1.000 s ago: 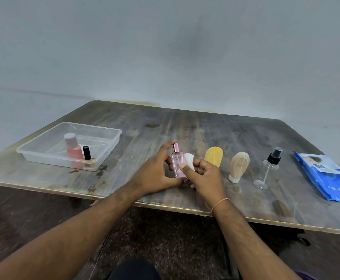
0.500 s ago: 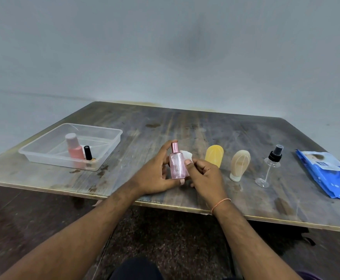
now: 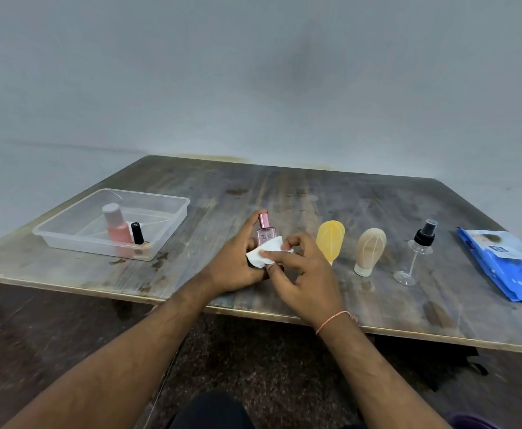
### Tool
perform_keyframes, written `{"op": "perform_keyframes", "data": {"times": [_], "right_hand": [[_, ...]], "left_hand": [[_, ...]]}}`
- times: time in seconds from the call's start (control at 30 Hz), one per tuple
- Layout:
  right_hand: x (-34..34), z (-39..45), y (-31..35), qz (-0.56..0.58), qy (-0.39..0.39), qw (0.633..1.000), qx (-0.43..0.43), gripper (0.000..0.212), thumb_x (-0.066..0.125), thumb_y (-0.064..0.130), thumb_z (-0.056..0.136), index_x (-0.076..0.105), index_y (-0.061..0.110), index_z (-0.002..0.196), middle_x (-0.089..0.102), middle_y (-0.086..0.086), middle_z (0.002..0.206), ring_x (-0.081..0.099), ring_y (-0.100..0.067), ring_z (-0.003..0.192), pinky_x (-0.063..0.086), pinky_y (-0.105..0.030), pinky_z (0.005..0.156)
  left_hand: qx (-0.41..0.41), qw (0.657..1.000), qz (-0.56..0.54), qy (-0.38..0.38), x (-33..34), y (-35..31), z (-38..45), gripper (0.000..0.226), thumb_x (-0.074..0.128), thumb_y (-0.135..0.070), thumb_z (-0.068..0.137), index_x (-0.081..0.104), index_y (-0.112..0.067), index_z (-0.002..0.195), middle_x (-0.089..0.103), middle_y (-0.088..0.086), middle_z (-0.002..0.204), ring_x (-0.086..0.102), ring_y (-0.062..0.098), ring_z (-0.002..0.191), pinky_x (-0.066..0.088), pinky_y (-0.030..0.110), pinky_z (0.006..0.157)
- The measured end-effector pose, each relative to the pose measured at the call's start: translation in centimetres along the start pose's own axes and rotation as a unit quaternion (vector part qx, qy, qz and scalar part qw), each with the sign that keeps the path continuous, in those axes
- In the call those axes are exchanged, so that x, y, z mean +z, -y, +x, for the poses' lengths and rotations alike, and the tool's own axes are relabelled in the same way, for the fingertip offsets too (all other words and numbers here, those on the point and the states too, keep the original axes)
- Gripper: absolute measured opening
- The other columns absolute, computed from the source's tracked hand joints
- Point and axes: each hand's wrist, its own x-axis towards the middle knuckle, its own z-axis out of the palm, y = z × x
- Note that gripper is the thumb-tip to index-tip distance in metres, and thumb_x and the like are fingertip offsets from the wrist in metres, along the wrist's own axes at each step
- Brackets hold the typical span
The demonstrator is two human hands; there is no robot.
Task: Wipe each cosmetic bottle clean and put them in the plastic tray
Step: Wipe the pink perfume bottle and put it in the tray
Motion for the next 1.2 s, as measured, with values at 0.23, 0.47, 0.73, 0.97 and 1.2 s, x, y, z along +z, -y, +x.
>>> {"op": "perform_keyframes", "data": {"times": [0.23, 0.47, 0.73, 0.97, 1.2], "right_hand": [[0.0, 0.4, -0.2, -0.030, -0.024, 0.998, 0.040, 0.037, 0.061, 0.041, 0.096, 0.073, 0.047, 0.131, 0.049, 0.021, 0.111, 0.060, -0.008, 0.086, 0.059, -0.043, 0.070], [-0.2, 0.1, 0.6, -0.015, 0.021, 0.999, -0.034, 0.023, 0.071, 0.033, 0.092, 0.083, 0.040, 0.111, 0.048, 0.010, 0.100, 0.055, -0.012, 0.087, 0.051, -0.035, 0.069], [-0.3, 0.7, -0.2, 0.024, -0.066, 0.996, 0.059, 0.027, 0.073, 0.017, 0.098, 0.082, 0.033, 0.118, 0.052, 0.009, 0.104, 0.059, -0.008, 0.098, 0.049, -0.018, 0.078], [-0.2, 0.6, -0.2, 0.036, -0.017, 0.999, -0.003, 0.029, 0.071, 0.024, 0.093, 0.083, 0.038, 0.115, 0.051, 0.008, 0.107, 0.058, -0.015, 0.104, 0.051, -0.027, 0.086], [-0.2, 0.7, -0.4, 0.051, -0.073, 0.995, 0.048, 0.027, 0.071, 0.014, 0.097, 0.082, 0.032, 0.114, 0.052, 0.011, 0.107, 0.059, -0.011, 0.108, 0.054, -0.028, 0.090]], "left_hand": [[0.011, 0.998, -0.027, 0.053, 0.1, -0.7, -0.3, 0.116, 0.089, -0.009, 0.087, 0.016, -0.037, 0.172, 0.070, -0.008, 0.138, 0.073, 0.010, 0.122, 0.060, 0.031, 0.105], [0.009, 1.000, 0.013, -0.007, -0.1, 0.3, 0.1, 0.116, 0.084, -0.014, 0.083, 0.015, -0.052, 0.168, 0.070, 0.020, 0.090, 0.067, 0.025, 0.075, 0.056, 0.044, 0.073], [0.016, 0.999, -0.040, 0.014, 0.1, 0.2, -0.1, 0.123, 0.095, -0.020, 0.083, 0.013, -0.040, 0.173, 0.075, 0.012, 0.086, 0.070, 0.013, 0.076, 0.056, 0.022, 0.080], [0.019, 0.998, -0.055, -0.007, -0.1, 0.4, 0.2, 0.116, 0.091, -0.015, 0.085, 0.019, -0.045, 0.170, 0.078, 0.009, 0.102, 0.074, 0.016, 0.090, 0.058, 0.030, 0.084], [0.003, 0.996, -0.085, -0.006, -0.2, 0.5, 0.2, 0.118, 0.095, -0.022, 0.084, 0.018, -0.043, 0.170, 0.073, 0.012, 0.084, 0.064, 0.014, 0.075, 0.057, 0.034, 0.081]]}}
